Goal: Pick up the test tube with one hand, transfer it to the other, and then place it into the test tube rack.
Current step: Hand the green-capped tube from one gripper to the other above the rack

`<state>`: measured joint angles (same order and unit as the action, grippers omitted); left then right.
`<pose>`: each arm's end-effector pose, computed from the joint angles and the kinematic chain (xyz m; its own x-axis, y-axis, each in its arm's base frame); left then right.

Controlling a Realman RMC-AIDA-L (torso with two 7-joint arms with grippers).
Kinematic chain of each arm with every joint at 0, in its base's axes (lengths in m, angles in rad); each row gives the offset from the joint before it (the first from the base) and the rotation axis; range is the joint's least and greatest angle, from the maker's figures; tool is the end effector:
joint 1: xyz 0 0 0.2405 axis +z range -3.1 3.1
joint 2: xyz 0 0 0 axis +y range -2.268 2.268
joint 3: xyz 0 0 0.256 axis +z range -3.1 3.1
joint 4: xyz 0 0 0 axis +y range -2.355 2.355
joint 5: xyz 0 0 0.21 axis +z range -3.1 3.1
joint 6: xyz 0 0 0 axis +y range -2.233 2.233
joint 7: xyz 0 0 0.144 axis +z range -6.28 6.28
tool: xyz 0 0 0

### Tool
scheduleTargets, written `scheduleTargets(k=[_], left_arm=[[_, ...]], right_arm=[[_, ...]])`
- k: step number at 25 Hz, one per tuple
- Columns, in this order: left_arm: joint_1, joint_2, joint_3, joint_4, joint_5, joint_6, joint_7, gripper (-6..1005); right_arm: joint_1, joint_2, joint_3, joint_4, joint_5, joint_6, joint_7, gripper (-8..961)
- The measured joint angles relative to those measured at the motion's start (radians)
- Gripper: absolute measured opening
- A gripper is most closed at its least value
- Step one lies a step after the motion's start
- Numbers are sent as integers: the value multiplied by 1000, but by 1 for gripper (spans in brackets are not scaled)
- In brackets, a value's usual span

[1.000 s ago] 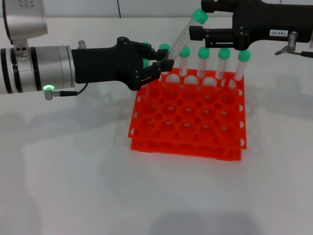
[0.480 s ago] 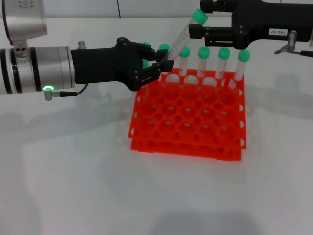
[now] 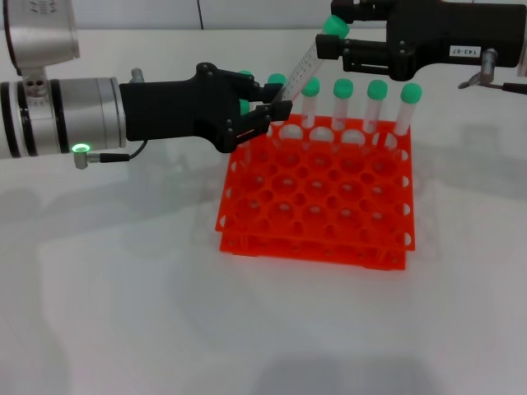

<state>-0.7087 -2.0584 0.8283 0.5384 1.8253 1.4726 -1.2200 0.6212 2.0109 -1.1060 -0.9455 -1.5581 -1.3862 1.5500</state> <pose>-0.1957 0.3728 -0.0184 0.8383 0.1009 0.5357 0.2301 -0.9564 -0.1799 0.1380 0.3887 0.0368 0.8076 -0.0422 -0.5882 -0.2223 -0.9456 -0.2374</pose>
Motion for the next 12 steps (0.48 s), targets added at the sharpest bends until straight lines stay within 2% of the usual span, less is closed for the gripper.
scheduleTargets(k=[12], left_arm=[[-3,-3,0,1,0,4,9,336]], right_arm=[[2,0,-9,2,-5,6,5,467]])
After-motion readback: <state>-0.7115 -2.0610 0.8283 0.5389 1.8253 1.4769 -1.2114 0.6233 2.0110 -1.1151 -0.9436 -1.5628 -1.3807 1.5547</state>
